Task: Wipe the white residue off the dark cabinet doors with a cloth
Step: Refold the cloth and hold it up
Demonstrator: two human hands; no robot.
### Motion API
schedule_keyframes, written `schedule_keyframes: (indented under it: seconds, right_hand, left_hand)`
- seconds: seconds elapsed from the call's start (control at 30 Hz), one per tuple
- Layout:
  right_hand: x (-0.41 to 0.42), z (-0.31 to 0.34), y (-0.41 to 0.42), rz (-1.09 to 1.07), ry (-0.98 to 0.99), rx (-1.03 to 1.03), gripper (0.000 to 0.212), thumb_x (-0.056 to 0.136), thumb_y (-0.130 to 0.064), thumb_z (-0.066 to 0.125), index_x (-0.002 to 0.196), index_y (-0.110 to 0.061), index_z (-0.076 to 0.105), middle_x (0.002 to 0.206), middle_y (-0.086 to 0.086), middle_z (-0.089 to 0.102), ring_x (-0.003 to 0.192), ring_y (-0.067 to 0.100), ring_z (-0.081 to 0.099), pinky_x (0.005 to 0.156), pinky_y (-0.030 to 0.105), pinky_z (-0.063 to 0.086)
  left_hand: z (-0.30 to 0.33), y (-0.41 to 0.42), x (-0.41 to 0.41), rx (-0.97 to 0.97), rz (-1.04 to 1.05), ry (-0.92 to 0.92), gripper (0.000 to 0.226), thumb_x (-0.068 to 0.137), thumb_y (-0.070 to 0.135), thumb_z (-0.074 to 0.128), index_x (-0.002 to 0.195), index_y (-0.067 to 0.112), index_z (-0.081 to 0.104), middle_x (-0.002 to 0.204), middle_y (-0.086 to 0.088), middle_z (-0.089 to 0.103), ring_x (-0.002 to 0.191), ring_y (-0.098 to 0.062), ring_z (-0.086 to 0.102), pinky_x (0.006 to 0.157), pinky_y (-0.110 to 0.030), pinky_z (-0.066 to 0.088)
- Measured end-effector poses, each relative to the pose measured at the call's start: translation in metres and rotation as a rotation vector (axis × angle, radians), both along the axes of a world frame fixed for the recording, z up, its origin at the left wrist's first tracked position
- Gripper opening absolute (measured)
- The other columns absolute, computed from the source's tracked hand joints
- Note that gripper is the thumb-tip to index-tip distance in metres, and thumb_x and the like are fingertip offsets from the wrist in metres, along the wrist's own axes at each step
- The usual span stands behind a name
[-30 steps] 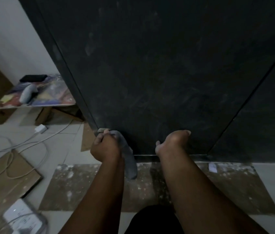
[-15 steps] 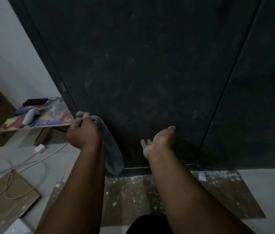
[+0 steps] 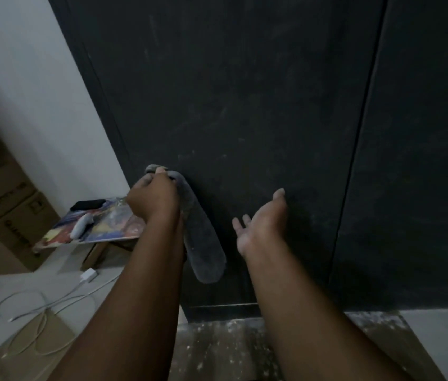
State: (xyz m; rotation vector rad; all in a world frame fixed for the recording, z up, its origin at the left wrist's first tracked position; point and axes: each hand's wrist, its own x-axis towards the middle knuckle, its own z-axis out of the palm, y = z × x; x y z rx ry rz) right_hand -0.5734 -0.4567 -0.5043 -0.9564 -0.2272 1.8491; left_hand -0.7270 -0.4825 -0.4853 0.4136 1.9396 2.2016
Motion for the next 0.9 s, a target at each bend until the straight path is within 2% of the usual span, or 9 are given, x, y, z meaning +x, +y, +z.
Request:
schedule_keyframes:
  seconds: [0.1,0.2,0.33,0.43,0.5,0.57,0.7,0.8,0.9]
  right_hand:
    - [0.008,0.018,-0.005,0.062,-0.101,0.186,0.059,0.101,-0.06,0.047,0.154,-0.034,0.039,0.157,0.006,0.043,0.139,0.029,0.048,0.111,0.049,0.045]
    - [0.026,0.032,-0.007,0.077,-0.253,0.493,0.051,0.104,-0.054,0.047,0.15,-0.03,0.047,0.151,-0.001,0.051,0.134,0.019,0.053,0.109,0.041,0.047]
    - [0.062,0.049,-0.004,0.04,-0.367,0.857,0.045,0.103,-0.049,0.054,0.144,-0.033,0.054,0.137,-0.017,0.061,0.117,-0.007,0.059,0.085,0.01,0.05]
    - [0.095,0.057,0.005,0.044,-0.442,1.029,0.035,0.102,-0.045,0.059,0.135,-0.035,0.061,0.12,-0.018,0.07,0.108,-0.009,0.065,0.085,0.014,0.055]
    - [0.119,0.057,0.014,0.02,-0.502,1.064,0.029,0.101,-0.043,0.061,0.129,-0.04,0.061,0.113,-0.022,0.071,0.104,-0.007,0.067,0.08,0.017,0.058]
    - [0.143,0.055,0.024,-0.066,-0.575,1.048,0.024,0.099,-0.038,0.064,0.123,-0.04,0.061,0.107,-0.025,0.07,0.096,-0.007,0.068,0.071,0.013,0.057]
    - [0.205,0.053,0.048,-0.262,-0.676,0.976,0.014,0.096,-0.027,0.071,0.107,-0.033,0.064,0.095,-0.019,0.072,0.081,-0.001,0.07,0.062,0.016,0.055]
    - [0.259,0.053,0.066,-0.35,-0.77,0.936,0.016,0.09,-0.026,0.078,0.094,-0.029,0.062,0.084,-0.013,0.073,0.072,0.0,0.069,0.055,0.016,0.053]
    - [0.313,0.055,0.086,-0.464,-0.926,0.903,0.033,0.085,-0.027,0.082,0.076,-0.027,0.051,0.065,-0.012,0.06,0.056,-0.002,0.054,0.048,0.015,0.042]
  left_hand:
    - [0.033,0.003,0.028,0.182,-0.185,-0.06,0.019,0.089,0.021,0.075,0.071,0.02,0.078,0.068,0.005,0.073,0.076,-0.015,0.075,0.063,-0.024,0.056]
    - [0.068,0.006,0.063,0.265,-0.43,-0.004,0.027,0.094,0.013,0.071,0.069,0.019,0.079,0.072,0.002,0.073,0.071,-0.012,0.072,0.063,-0.023,0.055]
    - [0.099,0.003,0.111,0.237,-0.659,0.071,0.015,0.099,0.017,0.067,0.088,0.015,0.077,0.091,-0.01,0.068,0.085,-0.024,0.063,0.067,-0.029,0.051]
    - [0.109,0.009,0.147,0.196,-0.822,0.125,0.012,0.103,0.019,0.063,0.101,0.011,0.072,0.087,-0.009,0.066,0.079,-0.02,0.063,0.068,-0.028,0.051]
    - [0.112,0.02,0.173,0.193,-0.911,0.157,0.011,0.104,0.018,0.061,0.099,0.013,0.07,0.08,-0.001,0.068,0.071,-0.011,0.065,0.067,-0.026,0.054]
    - [0.112,0.034,0.198,0.197,-0.973,0.186,0.01,0.104,0.018,0.06,0.098,0.016,0.069,0.081,0.002,0.067,0.074,-0.01,0.065,0.067,-0.026,0.055]
    - [0.108,0.07,0.257,0.189,-1.16,0.256,0.009,0.106,0.022,0.058,0.105,0.017,0.065,0.097,0.001,0.073,0.085,-0.014,0.069,0.071,-0.029,0.057]
    - [0.105,0.1,0.303,0.221,-1.356,0.218,0.01,0.109,0.022,0.053,0.112,0.016,0.06,0.116,-0.003,0.078,0.109,-0.024,0.074,0.082,-0.034,0.061]
    - [0.103,0.135,0.345,0.244,-1.453,0.326,0.008,0.107,0.023,0.056,0.107,0.018,0.062,0.106,0.0,0.078,0.097,-0.021,0.075,0.076,-0.031,0.061]
